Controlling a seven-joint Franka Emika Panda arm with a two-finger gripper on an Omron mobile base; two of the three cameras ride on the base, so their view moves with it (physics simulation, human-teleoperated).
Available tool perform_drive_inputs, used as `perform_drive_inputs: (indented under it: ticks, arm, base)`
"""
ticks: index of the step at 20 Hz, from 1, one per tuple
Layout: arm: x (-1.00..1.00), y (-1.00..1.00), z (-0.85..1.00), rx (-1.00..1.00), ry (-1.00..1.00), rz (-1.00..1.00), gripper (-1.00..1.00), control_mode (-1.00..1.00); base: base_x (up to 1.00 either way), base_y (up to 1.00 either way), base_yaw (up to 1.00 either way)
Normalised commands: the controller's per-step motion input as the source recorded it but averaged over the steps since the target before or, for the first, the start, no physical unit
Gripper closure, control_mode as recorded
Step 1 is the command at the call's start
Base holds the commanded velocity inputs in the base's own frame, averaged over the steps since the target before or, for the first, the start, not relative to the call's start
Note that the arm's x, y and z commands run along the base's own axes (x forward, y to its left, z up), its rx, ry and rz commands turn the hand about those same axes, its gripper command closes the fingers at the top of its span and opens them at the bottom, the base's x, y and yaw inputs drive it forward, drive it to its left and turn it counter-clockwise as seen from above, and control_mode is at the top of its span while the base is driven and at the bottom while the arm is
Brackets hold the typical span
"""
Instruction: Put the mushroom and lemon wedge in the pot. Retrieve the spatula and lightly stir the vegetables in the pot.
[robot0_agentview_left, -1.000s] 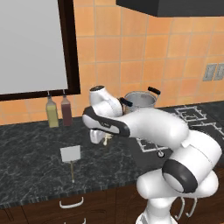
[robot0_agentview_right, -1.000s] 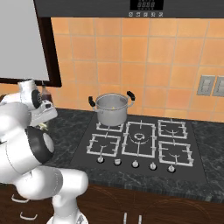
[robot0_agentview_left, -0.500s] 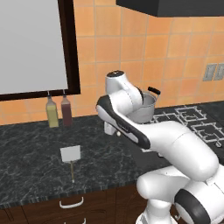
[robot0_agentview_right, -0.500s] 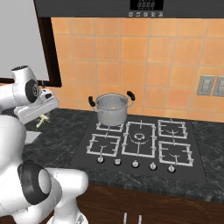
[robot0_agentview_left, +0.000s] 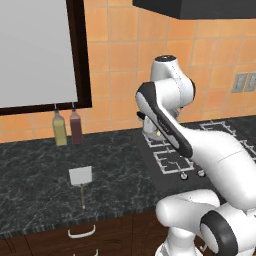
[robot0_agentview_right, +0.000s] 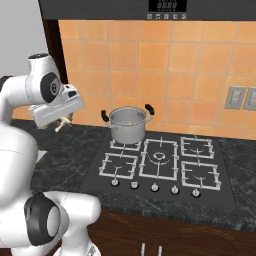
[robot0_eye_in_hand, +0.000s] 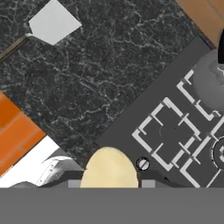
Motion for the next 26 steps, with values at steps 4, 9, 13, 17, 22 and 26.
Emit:
perform_drive_inputs:
  ticks: [4, 9, 13, 17, 22, 26]
  arm:
    - [0.04, -0.69, 0.61, 0.05, -0.04, -0.06, 1.0, -1.0]
    - [0.36, -0.67, 0.21, 0.08, -0.02, -0.01, 1.0, -1.0]
    - [0.55, -0.42, 0.03, 0.08, 0.0, -0.03, 1.0, -1.0]
    - [0.83, -0.1, 0.0, 0.0, 0.09, -0.11, 1.0, -1.0]
    - [0.7, -0.2, -0.01, 0.0, 0.02, -0.09, 1.0, -1.0]
    - [0.56, -0.33, -0.24, 0.0, -0.01, -0.01, 1.0, -1.0]
  base:
    - [0.0, 0.0, 0.0]
    - [0.0, 0.0, 0.0]
    - [0.0, 0.0, 0.0]
    - [0.0, 0.0, 0.0]
    - [0.0, 0.0, 0.0]
    - [0.0, 0.0, 0.0]
